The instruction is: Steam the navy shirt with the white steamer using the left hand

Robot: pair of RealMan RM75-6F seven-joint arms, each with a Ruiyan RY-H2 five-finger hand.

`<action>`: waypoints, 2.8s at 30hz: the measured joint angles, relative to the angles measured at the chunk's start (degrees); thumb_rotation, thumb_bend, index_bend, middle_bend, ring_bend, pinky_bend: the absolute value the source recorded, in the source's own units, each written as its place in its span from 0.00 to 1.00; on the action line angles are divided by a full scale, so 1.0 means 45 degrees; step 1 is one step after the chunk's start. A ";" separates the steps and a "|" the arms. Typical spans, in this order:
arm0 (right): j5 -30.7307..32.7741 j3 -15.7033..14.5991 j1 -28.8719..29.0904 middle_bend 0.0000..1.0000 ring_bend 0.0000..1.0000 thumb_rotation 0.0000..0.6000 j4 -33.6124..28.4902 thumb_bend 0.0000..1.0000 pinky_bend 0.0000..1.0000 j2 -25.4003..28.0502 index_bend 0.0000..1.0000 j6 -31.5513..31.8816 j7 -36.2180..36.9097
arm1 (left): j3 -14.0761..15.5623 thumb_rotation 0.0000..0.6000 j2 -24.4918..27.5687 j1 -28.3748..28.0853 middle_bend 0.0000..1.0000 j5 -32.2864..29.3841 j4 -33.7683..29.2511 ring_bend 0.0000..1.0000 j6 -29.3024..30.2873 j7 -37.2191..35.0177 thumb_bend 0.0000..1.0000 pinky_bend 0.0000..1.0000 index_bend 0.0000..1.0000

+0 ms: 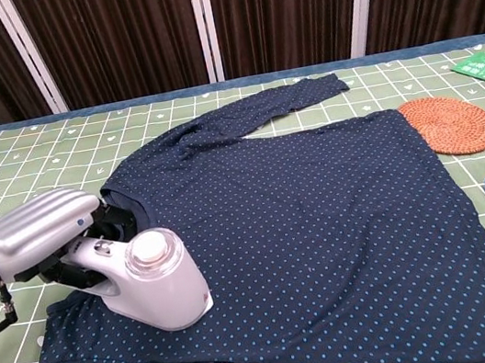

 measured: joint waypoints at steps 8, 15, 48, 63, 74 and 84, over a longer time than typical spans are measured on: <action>-0.0017 0.0001 -0.0021 0.00 0.00 1.00 0.0001 0.00 0.00 0.0027 0.00 0.0051 0.0066 | 0.0325 1.00 -0.0014 -0.0046 0.80 0.0396 -0.0322 0.76 -0.0141 0.0251 0.63 1.00 0.91; -0.0055 -0.0007 -0.0055 0.00 0.00 1.00 0.0004 0.00 0.00 0.0055 0.00 0.0122 0.0132 | 0.0581 1.00 -0.0122 -0.0016 0.80 0.0858 -0.0703 0.76 0.0072 0.0402 0.63 1.00 0.91; -0.0312 -0.0111 -0.0060 0.00 0.00 1.00 -0.0039 0.00 0.00 0.0014 0.00 0.0166 -0.0017 | -0.1359 1.00 0.0836 0.0179 0.80 -0.0938 -0.0294 0.76 0.0645 -0.0334 0.63 1.00 0.91; -0.0257 -0.0157 -0.0015 0.00 0.00 1.00 -0.0136 0.00 0.00 -0.0046 0.01 0.0001 -0.0317 | -0.2216 1.00 0.0926 0.0286 0.80 -0.3182 0.2013 0.76 -0.1446 -0.0752 0.61 1.00 0.90; -0.0196 -0.0154 0.0028 0.00 0.00 1.00 -0.0182 0.00 0.00 -0.0121 0.02 -0.0083 -0.0570 | -0.2080 1.00 0.0558 0.0229 0.14 -0.3203 0.2704 0.17 -0.2002 -0.1211 0.00 0.37 0.27; -0.0470 -0.0249 0.0005 0.00 0.00 1.00 -0.0298 0.00 0.00 -0.0085 0.02 0.0009 -0.0619 | -0.1899 1.00 0.1826 0.0414 0.00 -0.3200 0.0740 0.00 -0.2190 -0.0905 0.00 0.01 0.00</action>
